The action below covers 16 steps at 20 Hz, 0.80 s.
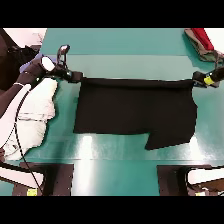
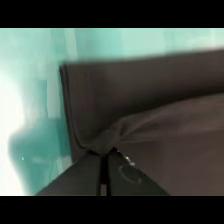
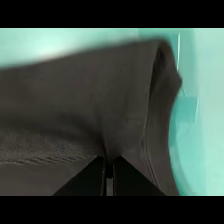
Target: Fold the shirts.
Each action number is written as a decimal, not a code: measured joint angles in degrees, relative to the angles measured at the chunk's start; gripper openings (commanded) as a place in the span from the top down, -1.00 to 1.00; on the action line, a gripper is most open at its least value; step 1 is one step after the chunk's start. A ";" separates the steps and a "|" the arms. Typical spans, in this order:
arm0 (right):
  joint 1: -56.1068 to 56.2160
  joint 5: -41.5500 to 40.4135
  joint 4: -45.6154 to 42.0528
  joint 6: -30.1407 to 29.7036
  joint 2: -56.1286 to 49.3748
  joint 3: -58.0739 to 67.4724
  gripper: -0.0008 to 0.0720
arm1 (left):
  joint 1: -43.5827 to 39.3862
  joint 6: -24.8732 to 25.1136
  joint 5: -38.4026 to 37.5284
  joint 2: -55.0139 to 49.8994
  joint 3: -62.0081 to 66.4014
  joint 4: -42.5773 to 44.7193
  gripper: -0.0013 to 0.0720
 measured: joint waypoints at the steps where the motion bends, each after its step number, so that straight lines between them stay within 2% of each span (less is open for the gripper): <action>1: 0.02 -0.74 -0.02 -0.02 0.50 -1.88 0.93 | 0.02 0.02 -0.09 0.00 -0.81 -0.48 0.89; 2: 0.13 -1.33 0.07 -0.04 0.87 -3.61 0.91 | 0.02 0.07 -0.24 0.00 -1.36 -0.87 0.65; 3: 0.24 -1.53 0.44 -0.04 1.09 -4.87 0.61 | 0.02 0.11 -0.44 0.00 -1.77 -1.29 -0.10; 4: 0.35 -1.79 0.98 -0.02 1.29 -5.77 0.10 | 0.02 0.07 -0.81 0.00 -2.05 -1.81 -0.64; 5: 0.35 -1.81 1.84 -0.04 1.40 -6.38 -0.01 | 0.04 -0.09 -1.42 0.00 -2.29 -2.40 -0.50; 8: 0.00 0.96 3.96 -0.07 1.64 -5.53 0.00 | 0.33 -1.20 -5.64 0.33 -1.86 -3.15 -0.49; 12: -2.16 12.92 5.66 -4.63 4.17 -2.86 0.00 | 4.61 -1.53 -15.26 5.09 -2.19 -2.45 -0.49; 16: -6.29 21.29 9.88 -8.22 10.38 -4.94 0.04 | 10.47 -1.51 -22.10 14.12 -11.61 -2.23 -0.49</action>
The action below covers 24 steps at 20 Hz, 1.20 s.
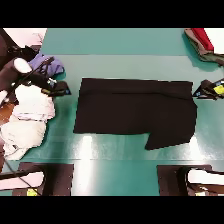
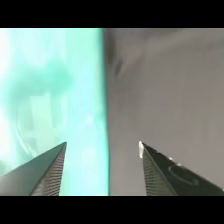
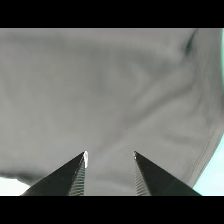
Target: Fold the shirts.
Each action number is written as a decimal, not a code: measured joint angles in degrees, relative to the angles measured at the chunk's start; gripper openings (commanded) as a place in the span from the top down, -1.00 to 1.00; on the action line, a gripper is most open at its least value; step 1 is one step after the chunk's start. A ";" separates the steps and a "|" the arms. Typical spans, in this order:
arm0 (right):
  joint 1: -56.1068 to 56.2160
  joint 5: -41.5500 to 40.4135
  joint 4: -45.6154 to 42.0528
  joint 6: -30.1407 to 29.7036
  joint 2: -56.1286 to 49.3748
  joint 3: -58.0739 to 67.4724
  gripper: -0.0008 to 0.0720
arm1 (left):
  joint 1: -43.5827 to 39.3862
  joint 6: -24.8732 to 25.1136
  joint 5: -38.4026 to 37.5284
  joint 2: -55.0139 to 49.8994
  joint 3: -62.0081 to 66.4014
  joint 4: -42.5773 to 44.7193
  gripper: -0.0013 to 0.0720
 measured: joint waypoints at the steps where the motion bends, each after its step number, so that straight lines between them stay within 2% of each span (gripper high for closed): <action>1: -1.29 0.39 1.25 -0.57 1.92 -1.51 0.04 | 0.98 0.04 -1.01 2.75 -4.20 -0.07 -0.49; 5: -5.64 0.17 6.23 -2.03 8.00 -8.72 0.04 | 2.69 3.91 -1.53 10.56 -20.85 -6.36 -0.49; 8: -7.91 -0.39 10.27 -2.67 10.78 -13.53 0.05 | 3.13 7.34 1.68 12.70 -29.66 -12.79 -0.49; 10: -8.68 -0.70 12.17 -3.06 12.02 -15.47 0.11 | 3.21 8.44 3.39 13.33 -33.22 -15.21 -0.49; 14: -9.29 -1.03 14.32 -3.72 14.19 -17.11 0.11 | 1.66 9.44 5.09 13.90 -36.26 -18.01 -0.49; 15: -9.38 -1.14 14.45 -3.76 14.73 -17.27 0.11 | 0.92 9.44 5.77 13.92 -36.57 -18.36 -0.25; 17: -9.44 -1.25 14.21 -3.87 15.96 -17.46 0.11 | -0.59 9.20 8.17 13.92 -37.09 -17.97 0.70; 18: -9.49 -1.25 13.22 -3.87 16.63 -17.59 0.11 | -1.22 9.03 9.38 13.92 -37.24 -17.68 0.90; 22: -10.51 -1.40 6.34 -2.60 19.61 -21.03 0.10 | -2.19 8.61 10.80 13.97 -35.98 -19.12 0.90; 23: -11.34 -1.38 4.26 -2.34 20.31 -22.80 -0.07 | -2.27 8.61 10.86 13.99 -35.10 -19.32 0.90; 24: -12.68 -1.38 2.08 -1.92 21.03 -24.90 -0.36 | -2.34 8.76 10.88 13.99 -33.97 -19.45 0.90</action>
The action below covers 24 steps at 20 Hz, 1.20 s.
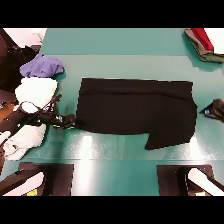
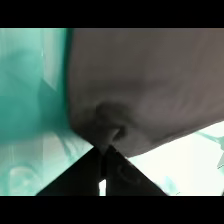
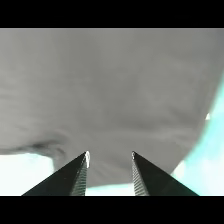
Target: Fold the shirts.
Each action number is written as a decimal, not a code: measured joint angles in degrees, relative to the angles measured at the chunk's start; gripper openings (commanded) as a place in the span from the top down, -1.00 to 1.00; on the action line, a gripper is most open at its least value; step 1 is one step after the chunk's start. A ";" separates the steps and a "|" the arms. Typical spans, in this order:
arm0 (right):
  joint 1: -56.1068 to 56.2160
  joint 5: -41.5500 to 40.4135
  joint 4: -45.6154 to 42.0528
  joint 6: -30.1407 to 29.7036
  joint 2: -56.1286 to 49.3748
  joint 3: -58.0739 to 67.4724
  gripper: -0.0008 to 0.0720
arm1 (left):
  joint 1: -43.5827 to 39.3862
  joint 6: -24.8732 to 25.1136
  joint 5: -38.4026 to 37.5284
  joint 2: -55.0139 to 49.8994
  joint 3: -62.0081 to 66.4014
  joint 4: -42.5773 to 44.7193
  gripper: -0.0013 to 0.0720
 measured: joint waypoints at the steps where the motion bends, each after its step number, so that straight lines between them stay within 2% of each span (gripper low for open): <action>1: -1.62 0.02 -1.68 0.28 0.52 -2.10 -0.38 | -0.09 0.28 -0.11 -0.02 1.07 -0.20 0.90; 4: -6.84 -0.17 -4.33 0.92 1.40 -8.90 -0.26 | -0.15 1.29 -0.17 0.00 4.00 -0.35 0.90; 7: -9.27 -1.99 -5.51 1.07 1.75 -15.63 -0.26 | -0.17 1.79 0.46 0.00 5.27 -0.52 0.90; 13: -6.91 -8.04 -6.12 2.12 1.66 -23.19 -0.20 | -0.17 2.01 0.81 0.00 5.92 -0.68 0.90; 15: -4.79 -9.09 -6.08 2.62 0.70 -23.54 0.13 | -0.17 2.05 0.85 0.00 5.99 -0.70 0.90; 16: -3.65 -9.31 -5.97 2.93 0.09 -23.37 0.14 | -0.17 2.05 0.83 -0.02 5.99 -0.68 0.90; 17: -2.38 -9.68 -5.70 3.02 -0.50 -22.95 0.29 | -0.17 2.08 0.83 -0.02 6.01 -0.70 0.90; 19: -0.42 -11.02 -5.60 3.17 -1.07 -21.90 0.87 | -0.17 2.10 0.66 0.00 6.01 -0.66 0.90; 20: 0.48 -10.91 -5.60 3.23 -1.01 -21.27 0.93 | -0.17 2.10 0.59 0.00 5.99 -0.50 0.90; 24: 2.47 -7.08 -6.10 3.45 1.97 -19.08 0.94 | -0.17 2.12 -2.27 0.15 6.01 1.20 0.90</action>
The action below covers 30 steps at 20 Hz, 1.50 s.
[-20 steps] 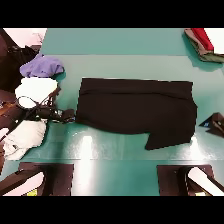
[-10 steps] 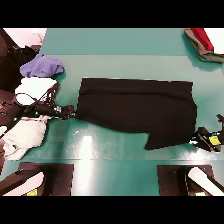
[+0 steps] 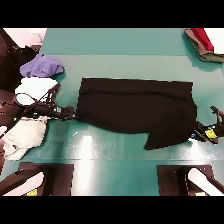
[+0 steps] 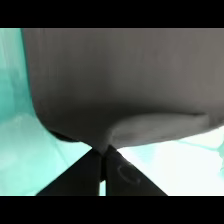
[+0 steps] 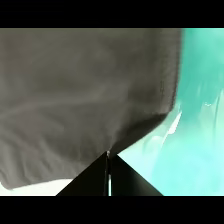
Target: Fold the shirts.
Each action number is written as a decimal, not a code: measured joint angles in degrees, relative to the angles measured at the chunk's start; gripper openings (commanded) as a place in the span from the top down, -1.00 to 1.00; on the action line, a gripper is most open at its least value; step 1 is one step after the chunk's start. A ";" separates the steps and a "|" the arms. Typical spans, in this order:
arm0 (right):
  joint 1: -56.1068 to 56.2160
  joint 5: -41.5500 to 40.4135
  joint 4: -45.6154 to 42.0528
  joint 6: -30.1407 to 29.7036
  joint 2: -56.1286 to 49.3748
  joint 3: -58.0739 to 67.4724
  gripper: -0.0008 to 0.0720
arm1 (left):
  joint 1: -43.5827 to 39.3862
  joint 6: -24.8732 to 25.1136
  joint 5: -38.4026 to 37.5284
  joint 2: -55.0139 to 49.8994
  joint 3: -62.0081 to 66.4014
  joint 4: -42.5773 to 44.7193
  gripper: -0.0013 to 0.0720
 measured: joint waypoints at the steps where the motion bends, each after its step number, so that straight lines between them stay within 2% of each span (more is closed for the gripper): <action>1: 0.20 1.42 -1.03 0.00 1.57 0.31 0.94 | 0.00 -0.11 -1.44 0.44 -0.02 1.25 0.90; 4: 0.57 6.60 -5.01 0.02 7.63 0.81 0.94 | 0.00 -2.16 -6.19 4.24 -1.46 6.60 0.90; 8: 0.68 11.65 -9.42 0.79 16.70 0.98 0.94 | 0.00 -6.67 -12.79 14.47 -6.23 11.56 0.90; 12: 0.79 11.72 -5.27 1.49 22.08 1.31 0.94 | -0.02 -9.55 -17.18 21.46 -6.97 10.27 0.90; 14: 0.79 10.34 -1.75 1.57 21.62 2.97 0.94 | -0.02 -10.23 -15.37 22.67 -5.22 9.42 0.90; 18: 0.83 7.28 2.58 1.05 14.43 10.19 0.94 | -0.02 -10.75 -5.95 19.15 0.00 8.90 0.90; 24: 3.41 2.75 5.11 -0.33 -1.22 22.77 0.94 | -0.07 -10.49 5.31 4.15 9.16 6.73 0.90; 30: 10.05 -2.34 5.29 -0.66 -16.33 33.59 0.94 | -0.09 -8.00 10.78 -11.21 18.93 3.69 0.90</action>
